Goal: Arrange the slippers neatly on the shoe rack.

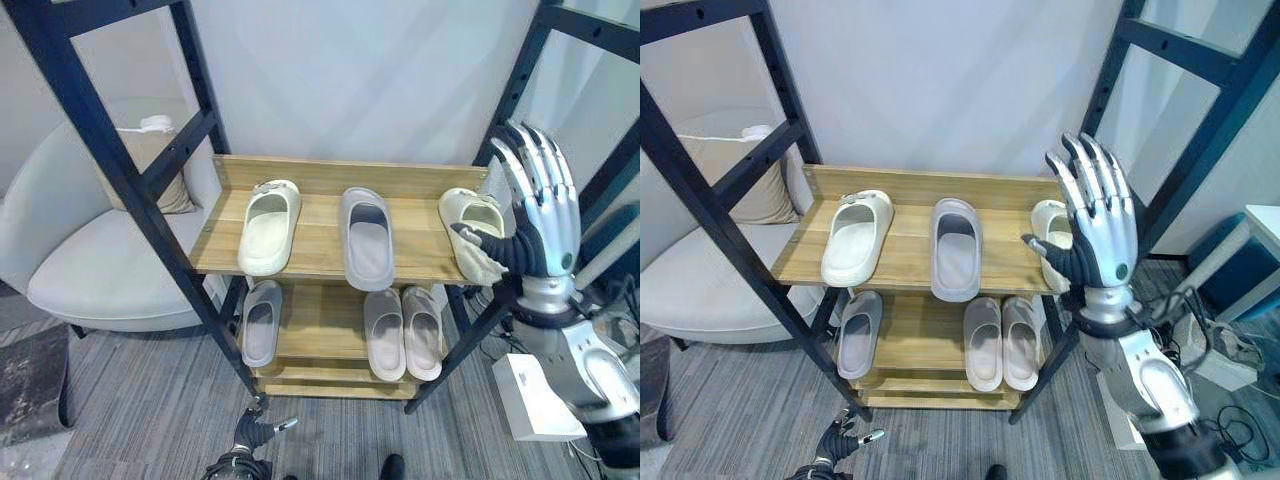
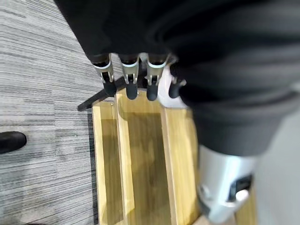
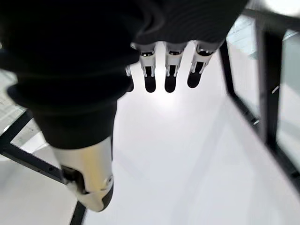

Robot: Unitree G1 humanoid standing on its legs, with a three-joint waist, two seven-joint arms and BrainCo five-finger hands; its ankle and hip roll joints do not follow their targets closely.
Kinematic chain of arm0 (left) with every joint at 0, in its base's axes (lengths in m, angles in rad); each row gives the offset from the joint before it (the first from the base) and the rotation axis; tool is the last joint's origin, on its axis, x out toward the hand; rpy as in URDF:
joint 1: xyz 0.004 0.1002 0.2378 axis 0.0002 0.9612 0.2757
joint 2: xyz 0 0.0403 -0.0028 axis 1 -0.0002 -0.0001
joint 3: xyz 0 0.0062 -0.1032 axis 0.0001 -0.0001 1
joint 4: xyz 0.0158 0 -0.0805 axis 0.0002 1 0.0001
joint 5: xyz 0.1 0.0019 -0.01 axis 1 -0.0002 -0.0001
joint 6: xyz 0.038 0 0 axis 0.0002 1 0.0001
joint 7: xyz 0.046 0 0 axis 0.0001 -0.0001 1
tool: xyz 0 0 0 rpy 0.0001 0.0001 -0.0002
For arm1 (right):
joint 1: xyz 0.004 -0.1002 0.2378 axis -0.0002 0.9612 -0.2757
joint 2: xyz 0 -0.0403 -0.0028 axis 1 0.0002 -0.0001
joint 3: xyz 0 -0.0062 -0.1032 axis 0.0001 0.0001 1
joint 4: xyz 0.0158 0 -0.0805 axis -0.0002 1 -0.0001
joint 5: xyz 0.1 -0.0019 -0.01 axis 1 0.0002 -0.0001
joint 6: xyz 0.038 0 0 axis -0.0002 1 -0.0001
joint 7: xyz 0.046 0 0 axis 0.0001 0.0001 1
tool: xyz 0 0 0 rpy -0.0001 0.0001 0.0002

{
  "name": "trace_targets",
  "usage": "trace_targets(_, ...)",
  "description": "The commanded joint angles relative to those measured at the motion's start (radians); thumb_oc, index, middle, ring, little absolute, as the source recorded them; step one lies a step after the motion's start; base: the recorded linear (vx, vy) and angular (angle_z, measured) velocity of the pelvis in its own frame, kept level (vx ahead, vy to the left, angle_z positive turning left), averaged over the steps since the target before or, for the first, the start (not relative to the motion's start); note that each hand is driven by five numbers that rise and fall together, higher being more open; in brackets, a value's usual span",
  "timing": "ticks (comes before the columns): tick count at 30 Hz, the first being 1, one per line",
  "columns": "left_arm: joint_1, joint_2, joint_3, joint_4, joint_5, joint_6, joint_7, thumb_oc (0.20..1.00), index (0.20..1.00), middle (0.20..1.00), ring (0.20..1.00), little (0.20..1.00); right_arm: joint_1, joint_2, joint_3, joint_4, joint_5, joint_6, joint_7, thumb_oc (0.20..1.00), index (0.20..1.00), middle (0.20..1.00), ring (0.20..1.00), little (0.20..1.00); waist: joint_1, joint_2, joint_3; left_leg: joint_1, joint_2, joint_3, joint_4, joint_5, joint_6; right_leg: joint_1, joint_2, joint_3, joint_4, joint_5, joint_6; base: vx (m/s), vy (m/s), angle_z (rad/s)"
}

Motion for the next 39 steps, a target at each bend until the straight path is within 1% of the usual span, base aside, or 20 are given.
trace_targets(1, -0.078, 0.008, -0.011, 0.004, -0.010, -0.036, -0.006, 1.000, 1.000, 1.000, 1.000, 1.000, -0.131, -0.003, 0.007, 0.000, 0.027, 0.019, 0.004, 1.000, 1.000, 1.000, 1.000, 1.000, 0.047, 0.003, 0.056, 0.030, -0.018, -0.034, 0.009, -0.059, 0.004, 0.119, 0.001, -0.039, 0.033, -0.118, 0.074, 0.02, 0.003, 0.13)
trace_targets(9, -0.084, 0.022, -0.019, 0.000, -0.011, -0.039, -0.018, 1.000, 1.000, 1.000, 1.000, 1.000, -0.241, 0.023, 0.071, 0.151, 0.051, 0.044, 0.036, 1.000, 1.000, 1.000, 1.000, 1.000, 0.102, -0.008, 0.070, 0.013, -0.024, -0.066, 0.008, -0.052, 0.005, 0.120, -0.001, -0.070, 0.031, -0.117, 0.073, 0.02, 0.006, 0.17)
trace_targets(13, -0.082, 0.024, -0.013, -0.001, -0.014, -0.040, -0.018, 1.000, 1.000, 1.000, 1.000, 1.000, -0.240, 0.019, 0.068, 0.168, 0.033, 0.053, 0.041, 1.000, 1.000, 1.000, 1.000, 1.000, 0.109, -0.011, 0.073, 0.008, -0.024, -0.076, 0.008, -0.051, 0.005, 0.122, -0.001, -0.078, 0.030, -0.119, 0.073, 0.02, 0.005, 0.07)
trace_targets(17, -0.077, 0.024, -0.010, 0.011, -0.001, -0.041, -0.025, 1.000, 1.000, 1.000, 1.000, 1.000, -0.231, 0.010, 0.054, 0.225, 0.027, 0.066, 0.038, 1.000, 1.000, 1.000, 1.000, 1.000, 0.116, -0.011, 0.074, 0.005, -0.028, -0.084, 0.008, -0.052, 0.006, 0.126, -0.002, -0.087, 0.029, -0.121, 0.073, 0.02, 0.007, 0.15)
trace_targets(27, -0.081, 0.022, -0.011, 0.011, -0.007, -0.045, -0.029, 1.000, 1.000, 1.000, 1.000, 1.000, -0.208, 0.021, 0.070, 0.312, 0.029, 0.083, 0.051, 1.000, 1.000, 1.000, 1.000, 1.000, 0.116, -0.008, 0.077, 0.002, -0.031, -0.091, 0.007, -0.051, 0.006, 0.127, -0.005, -0.097, 0.030, -0.119, 0.074, 0.00, 0.003, 0.01)
trace_targets(31, -0.084, 0.018, -0.016, 0.021, -0.002, -0.047, -0.031, 1.000, 1.000, 1.000, 1.000, 1.000, -0.199, 0.038, 0.093, 0.427, 0.042, 0.097, 0.062, 1.000, 1.000, 1.000, 1.000, 1.000, 0.120, -0.008, 0.077, 0.000, -0.033, -0.094, 0.008, -0.051, 0.006, 0.130, -0.008, -0.104, 0.029, -0.118, 0.076, 0.02, 0.016, 0.03)
trace_targets(32, -0.084, 0.018, -0.015, 0.021, -0.002, -0.047, -0.031, 1.000, 1.000, 1.000, 1.000, 1.000, -0.202, 0.038, 0.096, 0.431, 0.042, 0.096, 0.060, 1.000, 1.000, 1.000, 1.000, 1.000, 0.119, -0.008, 0.078, 0.000, -0.033, -0.094, 0.008, -0.051, 0.006, 0.130, -0.008, -0.104, 0.028, -0.118, 0.076, 0.02, 0.015, 0.08)
trace_targets(36, -0.086, 0.026, -0.029, 0.022, -0.010, -0.049, -0.034, 1.000, 1.000, 1.000, 1.000, 1.000, -0.282, 0.058, 0.150, 0.571, 0.075, 0.111, 0.059, 1.000, 1.000, 1.000, 1.000, 1.000, 0.135, -0.008, 0.084, -0.005, -0.034, -0.099, 0.008, -0.049, 0.004, 0.128, -0.009, -0.109, 0.023, -0.113, 0.077, 0.01, 0.005, 0.02)
trace_targets(38, -0.090, 0.028, -0.043, 0.023, -0.018, -0.052, -0.035, 1.000, 1.000, 1.000, 1.000, 1.000, -0.343, 0.072, 0.196, 0.637, 0.089, 0.121, 0.074, 1.000, 1.000, 1.000, 1.000, 1.000, 0.146, -0.009, 0.087, -0.011, -0.036, -0.103, 0.008, -0.045, 0.003, 0.127, -0.010, -0.113, 0.021, -0.112, 0.076, 0.00, 0.000, 0.00)
trace_targets(39, -0.092, 0.027, -0.046, 0.022, -0.021, -0.053, -0.035, 1.000, 1.000, 1.000, 1.000, 1.000, -0.364, 0.074, 0.211, 0.660, 0.093, 0.123, 0.076, 0.564, 0.564, 0.564, 0.564, 0.564, 0.148, -0.009, 0.088, -0.013, -0.037, -0.105, 0.008, -0.044, 0.002, 0.127, -0.010, -0.116, 0.020, -0.111, 0.076, 0.00, 0.007, 0.10)
